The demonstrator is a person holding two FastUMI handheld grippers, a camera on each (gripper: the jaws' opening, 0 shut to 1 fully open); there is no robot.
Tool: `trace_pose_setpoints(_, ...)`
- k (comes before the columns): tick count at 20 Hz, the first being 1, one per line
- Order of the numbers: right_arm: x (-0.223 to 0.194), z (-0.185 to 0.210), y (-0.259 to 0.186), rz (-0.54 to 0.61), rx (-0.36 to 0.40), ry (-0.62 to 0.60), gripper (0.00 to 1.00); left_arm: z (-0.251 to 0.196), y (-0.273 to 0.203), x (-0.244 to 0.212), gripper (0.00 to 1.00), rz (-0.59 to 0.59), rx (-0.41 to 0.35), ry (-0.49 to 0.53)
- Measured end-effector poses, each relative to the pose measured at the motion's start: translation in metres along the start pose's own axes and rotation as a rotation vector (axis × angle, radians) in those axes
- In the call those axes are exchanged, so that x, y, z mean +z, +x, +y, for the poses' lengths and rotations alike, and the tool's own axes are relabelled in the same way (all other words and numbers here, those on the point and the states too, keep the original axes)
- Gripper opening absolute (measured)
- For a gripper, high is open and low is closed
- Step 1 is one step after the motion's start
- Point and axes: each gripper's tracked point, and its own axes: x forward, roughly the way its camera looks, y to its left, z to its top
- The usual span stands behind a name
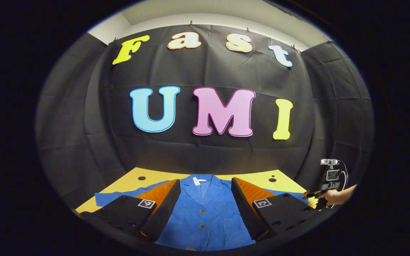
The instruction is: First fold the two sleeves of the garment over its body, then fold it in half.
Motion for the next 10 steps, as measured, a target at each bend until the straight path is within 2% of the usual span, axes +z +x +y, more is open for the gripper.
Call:
trace_pose_setpoints(4, -0.030, 0.005, 0.010, 0.142, 0.012, 0.014, 0.97, -0.001, 0.003, -0.003, 0.82, 0.017, 0.000, 0.002)
trace_pose_setpoints(5, -0.022, 0.005, 0.013, 0.096, 0.012, 0.005, 0.97, 0.000, 0.003, -0.001, 0.82, 0.015, 0.000, 0.004)
trace_pose_setpoints(6, -0.026, 0.006, 0.020, 0.131, 0.015, 0.003, 1.00, 0.002, 0.004, -0.001, 0.82, 0.011, 0.003, 0.007)
trace_pose_setpoints(8, -0.021, 0.005, 0.012, 0.120, 0.008, 0.029, 0.98, 0.006, 0.003, 0.003, 0.82, 0.003, 0.012, 0.008)
trace_pose_setpoints(9, -0.020, 0.005, 0.013, 0.119, 0.005, 0.045, 0.88, 0.008, 0.003, 0.004, 0.82, -0.001, 0.016, 0.006)
trace_pose_setpoints(10, -0.019, 0.007, 0.016, 0.116, 0.002, 0.064, 0.73, 0.009, 0.002, 0.004, 0.82, -0.004, 0.020, 0.005)
